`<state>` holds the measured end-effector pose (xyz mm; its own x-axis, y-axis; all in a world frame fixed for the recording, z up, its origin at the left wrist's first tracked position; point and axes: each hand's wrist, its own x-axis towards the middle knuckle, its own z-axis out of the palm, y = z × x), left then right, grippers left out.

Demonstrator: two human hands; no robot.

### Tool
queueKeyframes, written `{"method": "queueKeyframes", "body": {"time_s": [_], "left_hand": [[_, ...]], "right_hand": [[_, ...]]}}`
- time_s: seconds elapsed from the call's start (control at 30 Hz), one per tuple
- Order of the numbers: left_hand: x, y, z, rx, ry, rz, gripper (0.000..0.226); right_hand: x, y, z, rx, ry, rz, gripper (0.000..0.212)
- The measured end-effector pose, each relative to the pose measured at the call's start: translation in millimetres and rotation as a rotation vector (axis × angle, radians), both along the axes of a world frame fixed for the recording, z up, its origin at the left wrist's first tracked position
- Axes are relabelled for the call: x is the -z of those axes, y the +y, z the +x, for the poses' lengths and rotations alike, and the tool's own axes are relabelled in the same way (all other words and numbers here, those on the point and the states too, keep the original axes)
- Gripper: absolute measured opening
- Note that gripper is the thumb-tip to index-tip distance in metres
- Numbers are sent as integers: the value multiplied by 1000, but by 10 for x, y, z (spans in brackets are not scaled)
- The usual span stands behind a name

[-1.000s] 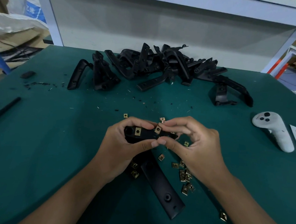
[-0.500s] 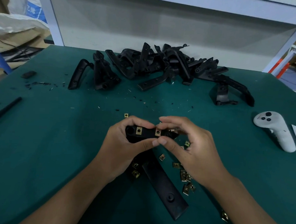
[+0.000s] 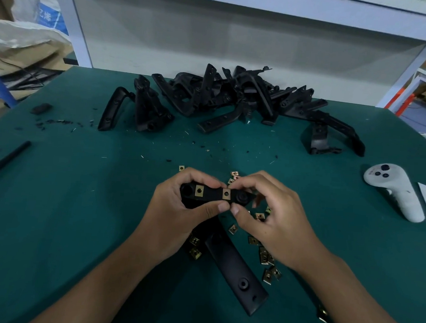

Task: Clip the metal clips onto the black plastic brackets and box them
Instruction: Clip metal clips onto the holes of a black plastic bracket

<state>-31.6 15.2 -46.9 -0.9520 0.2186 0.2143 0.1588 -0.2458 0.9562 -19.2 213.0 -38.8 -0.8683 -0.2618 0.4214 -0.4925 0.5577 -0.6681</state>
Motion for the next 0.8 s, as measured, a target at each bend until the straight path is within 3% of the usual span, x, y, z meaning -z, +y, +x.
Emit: {"method": "queueKeyframes", "body": {"time_s": [0.8], "left_hand": [[36,-17,-26,-11,-28,-76,28]], "right_hand": [[31,-10,8,-5,-29,-39,15]]}}
